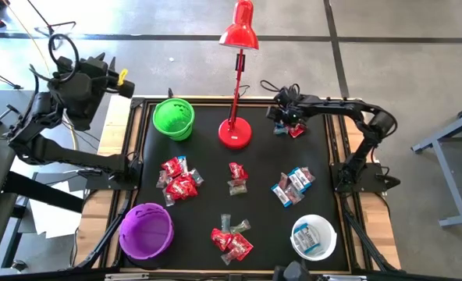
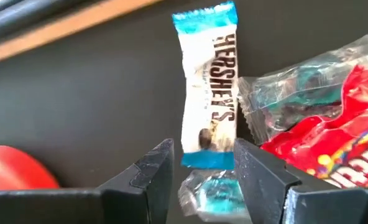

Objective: Sort candy
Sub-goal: Put the white chocolate into the white bucket

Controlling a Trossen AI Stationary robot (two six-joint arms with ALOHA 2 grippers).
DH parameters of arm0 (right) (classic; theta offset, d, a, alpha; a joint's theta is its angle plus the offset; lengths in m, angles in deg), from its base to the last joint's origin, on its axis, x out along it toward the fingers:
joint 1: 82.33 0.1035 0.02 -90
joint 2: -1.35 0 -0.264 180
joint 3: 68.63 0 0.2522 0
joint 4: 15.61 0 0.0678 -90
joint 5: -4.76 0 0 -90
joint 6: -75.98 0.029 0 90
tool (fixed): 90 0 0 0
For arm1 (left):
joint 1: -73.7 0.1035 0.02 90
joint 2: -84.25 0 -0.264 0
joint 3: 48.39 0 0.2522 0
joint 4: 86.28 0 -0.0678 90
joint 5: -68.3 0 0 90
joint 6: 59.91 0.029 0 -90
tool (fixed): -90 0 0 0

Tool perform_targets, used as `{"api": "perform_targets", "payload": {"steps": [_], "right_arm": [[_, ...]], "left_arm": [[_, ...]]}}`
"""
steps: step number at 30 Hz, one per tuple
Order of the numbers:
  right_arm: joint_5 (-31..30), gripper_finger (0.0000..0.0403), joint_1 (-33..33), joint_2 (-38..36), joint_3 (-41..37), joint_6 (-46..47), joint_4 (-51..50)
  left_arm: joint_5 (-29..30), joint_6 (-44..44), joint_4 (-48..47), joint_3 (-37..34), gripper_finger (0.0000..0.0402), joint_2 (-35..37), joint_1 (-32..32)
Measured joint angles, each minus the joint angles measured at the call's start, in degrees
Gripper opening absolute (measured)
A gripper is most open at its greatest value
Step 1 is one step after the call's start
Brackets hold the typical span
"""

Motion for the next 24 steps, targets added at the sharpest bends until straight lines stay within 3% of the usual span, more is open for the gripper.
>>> {"api": "perform_targets", "payload": {"steps": [13,24], "right_arm": [[1.6,0.0156,-1.9,3.5,0.2,-0.3,4.0],[2.0,0.0052,-1.9,3.6,0.1,-1.7,3.3]], "left_arm": [[0.0,0.0,0.0,0.0,0.0106,1.5,0.4],[0.0,0.0,0.0,0.0,0.0106,1.6,0.4]]}}
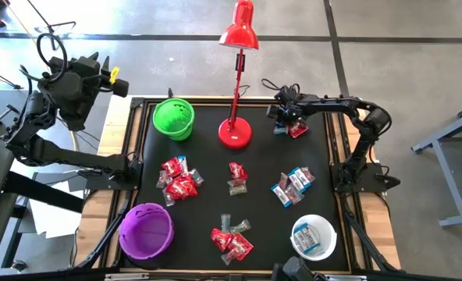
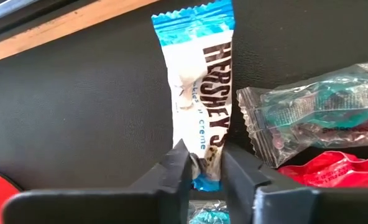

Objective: Sort candy
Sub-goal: Put the white chocolate into the white bucket

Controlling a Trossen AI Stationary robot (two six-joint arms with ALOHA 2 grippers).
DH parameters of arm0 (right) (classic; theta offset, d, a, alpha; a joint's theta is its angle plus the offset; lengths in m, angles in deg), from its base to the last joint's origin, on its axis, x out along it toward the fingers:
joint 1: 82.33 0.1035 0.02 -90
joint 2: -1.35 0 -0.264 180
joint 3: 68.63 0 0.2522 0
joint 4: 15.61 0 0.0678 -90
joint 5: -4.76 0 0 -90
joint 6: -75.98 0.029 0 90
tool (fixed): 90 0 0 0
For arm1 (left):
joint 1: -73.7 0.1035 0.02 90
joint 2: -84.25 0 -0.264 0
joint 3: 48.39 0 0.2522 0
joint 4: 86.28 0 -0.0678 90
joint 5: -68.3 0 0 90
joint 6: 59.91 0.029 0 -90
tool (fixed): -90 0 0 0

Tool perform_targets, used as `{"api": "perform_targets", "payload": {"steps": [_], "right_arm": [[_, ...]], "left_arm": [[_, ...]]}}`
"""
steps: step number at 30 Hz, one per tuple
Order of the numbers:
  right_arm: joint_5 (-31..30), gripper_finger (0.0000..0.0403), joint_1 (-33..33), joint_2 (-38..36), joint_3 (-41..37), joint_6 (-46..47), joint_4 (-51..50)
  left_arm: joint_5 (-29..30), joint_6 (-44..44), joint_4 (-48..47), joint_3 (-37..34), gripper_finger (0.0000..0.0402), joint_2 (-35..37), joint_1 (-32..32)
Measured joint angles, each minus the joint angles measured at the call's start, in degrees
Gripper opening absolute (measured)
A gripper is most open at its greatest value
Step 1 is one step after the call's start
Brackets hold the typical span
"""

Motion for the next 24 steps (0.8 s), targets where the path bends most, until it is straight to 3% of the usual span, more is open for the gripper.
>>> {"api": "perform_targets", "payload": {"steps": [5,11,24], "right_arm": [[1.5,0.0021,-0.1,-0.1,0.0,-2.0,0.0],[4.1,0.0025,0.1,-2.7,-0.3,-4.5,-3.1],[13.0,0.0028,2.9,-20.0,-0.2,-11.0,-5.4]], "left_arm": [[0.0,0.0,0.0,0.0,0.0106,0.0,0.0],[0.0,-2.0,0.0,0.0,0.0106,0.0,0.0],[-3.8,-10.5,0.0,0.0,0.0106,-0.1,0.0]]}}
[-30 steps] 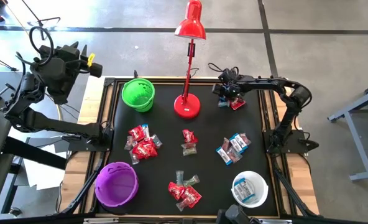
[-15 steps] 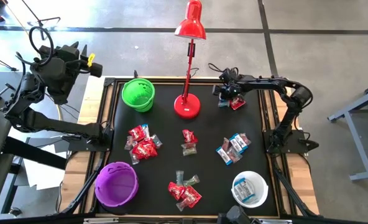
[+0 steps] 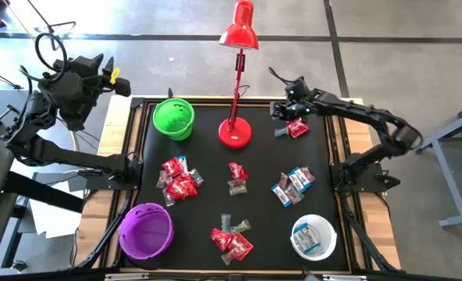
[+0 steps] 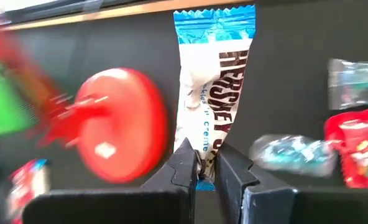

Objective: Sort candy
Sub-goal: Put the white chocolate into the white bucket

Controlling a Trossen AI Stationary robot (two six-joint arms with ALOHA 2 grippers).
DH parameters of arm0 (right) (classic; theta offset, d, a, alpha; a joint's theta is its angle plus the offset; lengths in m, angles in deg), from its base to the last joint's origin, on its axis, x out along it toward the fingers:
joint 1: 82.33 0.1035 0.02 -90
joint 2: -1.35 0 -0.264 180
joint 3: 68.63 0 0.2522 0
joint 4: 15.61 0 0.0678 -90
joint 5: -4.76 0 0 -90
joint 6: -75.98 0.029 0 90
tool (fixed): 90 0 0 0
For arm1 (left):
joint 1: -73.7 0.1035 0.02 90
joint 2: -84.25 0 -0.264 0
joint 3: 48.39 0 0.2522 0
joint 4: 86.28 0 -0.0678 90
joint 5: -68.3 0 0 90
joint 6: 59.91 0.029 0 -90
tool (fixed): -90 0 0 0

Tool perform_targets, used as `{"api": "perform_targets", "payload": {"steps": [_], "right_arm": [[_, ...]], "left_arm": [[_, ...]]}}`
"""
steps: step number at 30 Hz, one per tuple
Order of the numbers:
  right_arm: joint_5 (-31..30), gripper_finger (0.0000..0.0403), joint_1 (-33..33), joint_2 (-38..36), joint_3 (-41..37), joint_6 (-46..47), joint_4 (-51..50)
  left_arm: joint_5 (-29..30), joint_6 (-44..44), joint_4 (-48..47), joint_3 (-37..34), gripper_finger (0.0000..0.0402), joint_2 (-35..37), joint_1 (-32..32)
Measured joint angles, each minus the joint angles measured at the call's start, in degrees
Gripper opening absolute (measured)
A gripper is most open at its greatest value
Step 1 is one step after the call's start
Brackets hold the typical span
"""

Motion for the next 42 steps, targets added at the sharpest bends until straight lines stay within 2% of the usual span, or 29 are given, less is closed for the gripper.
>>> {"api": "perform_targets", "payload": {"steps": [8,13,19,25,30,36,42], "right_arm": [[10.0,0.0028,8.2,-14.3,0.1,-4.1,-7.4],[10.3,0.0028,14.7,-22.5,0.1,0.3,-13.8],[8.6,0.0028,25.4,-27.9,0.1,10.7,-16.7],[7.4,0.0028,40.0,-28.8,0.1,23.7,-16.8],[7.4,0.0028,54.0,-28.4,0.1,39.7,-20.5],[7.3,0.0028,68.7,-24.5,0.1,58.1,-21.8],[7.4,0.0028,81.0,-18.6,0.1,71.2,-20.3]], "left_arm": [[-5.1,-6.7,0.0,0.0,0.0106,-1.7,0.0],[-10.4,-8.6,0.0,0.0,0.0106,-4.1,0.0],[-12.4,-9.1,-0.1,-0.1,0.0106,-7.6,0.0],[-13.6,-7.3,-0.1,-0.1,0.0106,-9.5,0.0],[-21.1,-6.1,-0.1,0.0,0.0106,-8.7,0.0],[-28.2,-6.6,-0.3,0.0,0.0106,-7.0,-0.2],[-28.6,-6.5,-0.3,0.0,0.0106,-7.0,-0.2]]}}
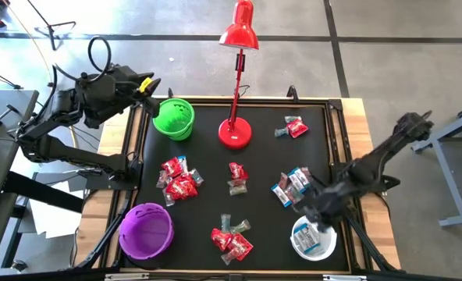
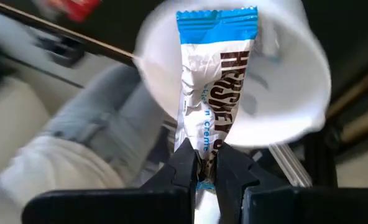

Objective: Sort candy
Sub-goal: Put the white chocolate into the white bucket

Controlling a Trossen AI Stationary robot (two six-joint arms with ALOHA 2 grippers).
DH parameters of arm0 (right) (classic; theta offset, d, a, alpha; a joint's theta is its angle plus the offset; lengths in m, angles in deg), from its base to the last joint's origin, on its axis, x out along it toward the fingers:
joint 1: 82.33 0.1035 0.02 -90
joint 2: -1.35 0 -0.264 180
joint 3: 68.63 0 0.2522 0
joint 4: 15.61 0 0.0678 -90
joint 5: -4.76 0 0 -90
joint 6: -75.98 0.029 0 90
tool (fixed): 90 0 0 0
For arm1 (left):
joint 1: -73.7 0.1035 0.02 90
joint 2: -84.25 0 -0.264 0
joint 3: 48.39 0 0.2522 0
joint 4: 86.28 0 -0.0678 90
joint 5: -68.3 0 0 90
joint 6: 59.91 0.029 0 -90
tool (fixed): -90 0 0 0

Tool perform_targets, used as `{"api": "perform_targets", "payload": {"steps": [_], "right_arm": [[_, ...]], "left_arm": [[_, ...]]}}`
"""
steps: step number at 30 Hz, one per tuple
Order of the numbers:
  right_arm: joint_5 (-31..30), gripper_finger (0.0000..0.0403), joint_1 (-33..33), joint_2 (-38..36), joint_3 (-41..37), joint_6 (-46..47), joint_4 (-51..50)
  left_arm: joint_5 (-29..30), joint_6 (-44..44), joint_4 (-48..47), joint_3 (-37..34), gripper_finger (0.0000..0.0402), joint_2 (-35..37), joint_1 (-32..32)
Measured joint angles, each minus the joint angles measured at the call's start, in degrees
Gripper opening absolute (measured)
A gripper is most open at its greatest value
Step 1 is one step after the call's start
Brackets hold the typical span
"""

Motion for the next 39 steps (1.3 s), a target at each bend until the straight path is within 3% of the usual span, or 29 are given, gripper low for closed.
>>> {"api": "perform_targets", "payload": {"steps": [9,18,26,36,39], "right_arm": [[-0.1,0.0028,6.2,6.2,0.0,5.4,3.6],[-1.1,0.0067,6.1,10.6,0.0,-4.6,4.6],[-1.1,0.0111,6.1,11.0,0.0,-5.9,4.6],[-1.2,0.0114,6.1,11.0,0.0,-6.1,4.6],[-4.3,0.0114,6.1,11.0,0.0,-6.1,4.0]], "left_arm": [[0.0,0.0,0.1,0.0,0.0106,0.0,0.0],[0.0,0.1,0.1,0.0,0.0106,0.0,0.0],[0.0,0.8,-0.1,0.0,0.0106,0.0,0.0],[0.0,0.5,-0.2,0.0,0.0106,-0.2,0.0],[0.0,0.5,-0.2,0.0,0.0106,-0.2,0.0]]}}
